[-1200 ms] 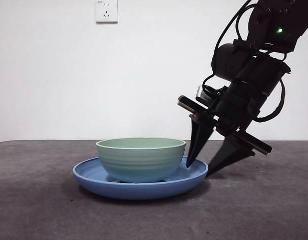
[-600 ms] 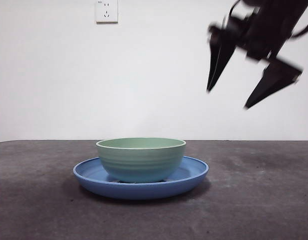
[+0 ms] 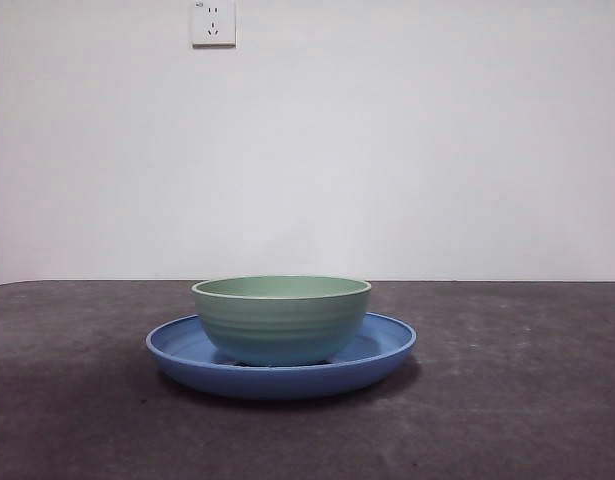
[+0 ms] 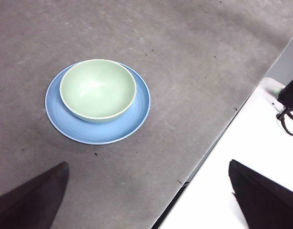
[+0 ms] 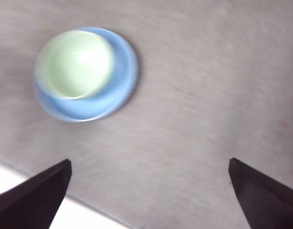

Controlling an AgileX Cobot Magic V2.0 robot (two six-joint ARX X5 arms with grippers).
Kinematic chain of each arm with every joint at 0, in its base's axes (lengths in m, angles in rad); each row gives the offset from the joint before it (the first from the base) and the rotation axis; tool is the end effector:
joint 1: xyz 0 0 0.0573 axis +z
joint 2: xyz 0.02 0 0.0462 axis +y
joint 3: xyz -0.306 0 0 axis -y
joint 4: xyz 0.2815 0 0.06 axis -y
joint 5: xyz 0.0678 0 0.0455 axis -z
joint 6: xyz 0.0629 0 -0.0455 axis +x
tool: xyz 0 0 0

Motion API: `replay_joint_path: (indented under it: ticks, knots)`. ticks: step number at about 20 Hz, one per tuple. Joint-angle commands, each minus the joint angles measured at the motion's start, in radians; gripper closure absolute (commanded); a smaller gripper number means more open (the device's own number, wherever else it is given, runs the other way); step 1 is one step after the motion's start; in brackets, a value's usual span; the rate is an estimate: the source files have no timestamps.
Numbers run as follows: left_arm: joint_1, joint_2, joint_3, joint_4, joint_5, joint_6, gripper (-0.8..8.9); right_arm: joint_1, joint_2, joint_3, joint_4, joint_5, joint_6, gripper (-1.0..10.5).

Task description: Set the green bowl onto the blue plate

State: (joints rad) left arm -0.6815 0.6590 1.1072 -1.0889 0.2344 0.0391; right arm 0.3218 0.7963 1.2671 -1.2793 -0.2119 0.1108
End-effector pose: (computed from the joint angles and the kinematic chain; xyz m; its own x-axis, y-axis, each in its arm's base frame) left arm 0.0756 -0.0801 0.3898 0.4593 -0.6716 -0.5814 0.7749 0.6229 -0.1074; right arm 0.1087 0.0502 0.4099 0.5740 0.4131 -0.7071 -0.3684 0.9014 0.2275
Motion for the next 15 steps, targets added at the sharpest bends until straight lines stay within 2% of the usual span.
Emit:
replay_joint_path:
  ticks: [1, 5, 15]
  knots:
    - [-0.008, 0.006, 0.01, 0.012, 0.002, 0.001, 2.15, 0.011, -0.09, 0.004, 0.007, -0.06, -0.035, 3.3]
    - [-0.008, 0.006, 0.01, 0.013, 0.002, 0.002, 2.16, 0.011, -0.231, -0.011, -0.009, -0.129, -0.032, 3.4]
    - [-0.008, 0.006, 0.01, 0.013, 0.002, 0.001, 2.26, 0.011, -0.262, -0.011, -0.044, -0.129, -0.034, 3.4]
